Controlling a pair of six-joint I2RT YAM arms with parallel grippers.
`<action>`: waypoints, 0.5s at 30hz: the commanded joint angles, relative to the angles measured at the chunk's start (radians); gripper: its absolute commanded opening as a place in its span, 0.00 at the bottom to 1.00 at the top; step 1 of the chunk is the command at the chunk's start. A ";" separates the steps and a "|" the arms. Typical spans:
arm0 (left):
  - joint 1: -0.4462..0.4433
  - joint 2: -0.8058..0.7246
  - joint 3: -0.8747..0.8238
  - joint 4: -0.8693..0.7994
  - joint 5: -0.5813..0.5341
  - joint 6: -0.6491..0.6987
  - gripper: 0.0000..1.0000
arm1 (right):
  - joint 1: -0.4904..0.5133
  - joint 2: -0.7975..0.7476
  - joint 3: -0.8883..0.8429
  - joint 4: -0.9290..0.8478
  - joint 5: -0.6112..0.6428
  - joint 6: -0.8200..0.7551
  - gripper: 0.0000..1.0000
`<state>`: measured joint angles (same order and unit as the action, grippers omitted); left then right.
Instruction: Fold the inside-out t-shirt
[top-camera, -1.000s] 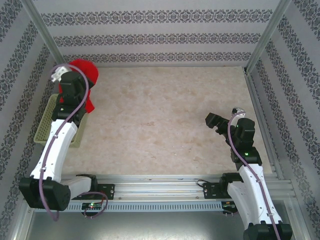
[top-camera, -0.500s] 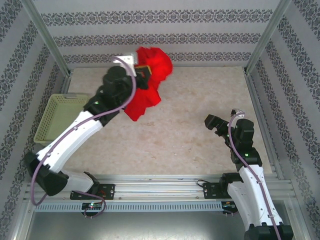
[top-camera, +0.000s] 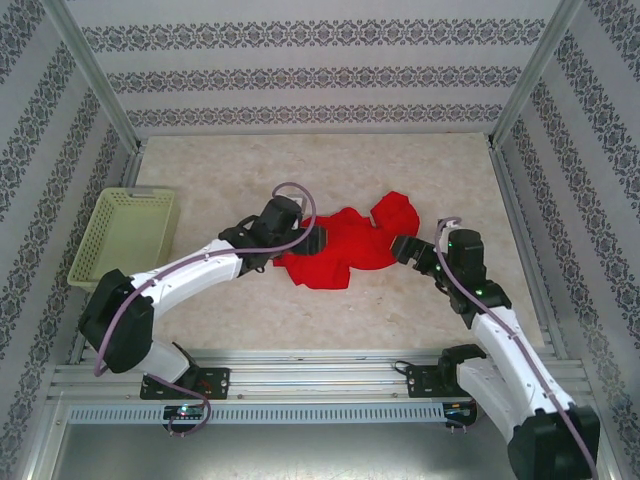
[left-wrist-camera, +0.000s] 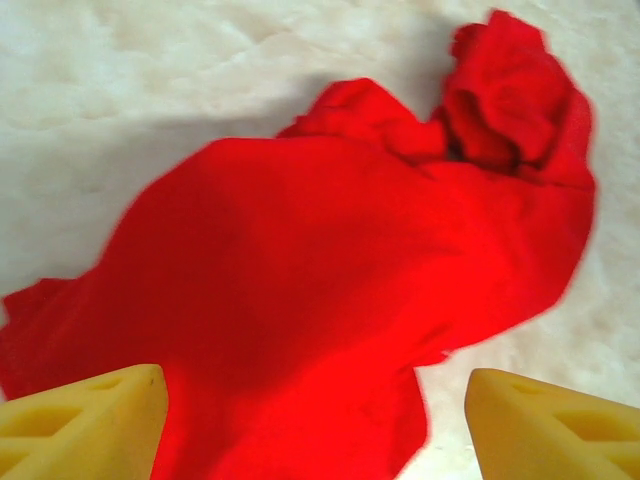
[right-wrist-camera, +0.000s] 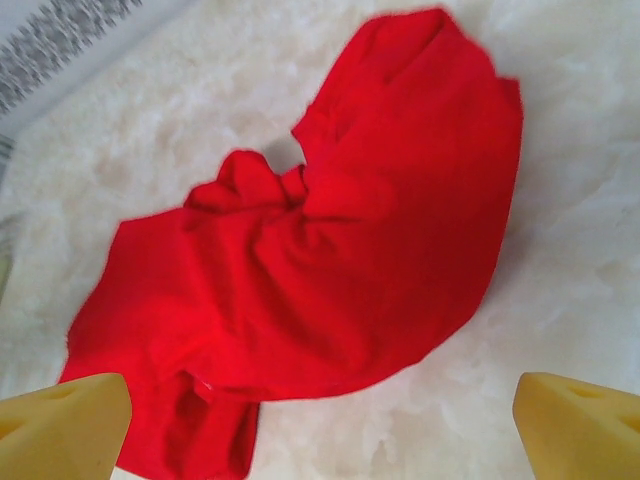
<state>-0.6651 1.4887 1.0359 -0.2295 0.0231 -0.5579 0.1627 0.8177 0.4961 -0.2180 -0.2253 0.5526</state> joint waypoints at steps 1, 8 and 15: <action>0.032 -0.004 0.015 -0.083 -0.061 0.002 0.80 | 0.054 0.069 0.052 0.015 0.086 0.013 0.98; 0.056 0.156 -0.009 -0.130 -0.035 -0.018 0.79 | 0.081 0.259 0.123 0.009 0.183 0.035 0.93; 0.065 0.238 -0.035 -0.072 0.048 -0.029 0.57 | 0.005 0.523 0.243 0.032 0.236 0.029 0.86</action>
<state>-0.6117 1.7214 1.0031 -0.3035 0.0296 -0.5774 0.2073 1.2705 0.6930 -0.2134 -0.0227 0.5743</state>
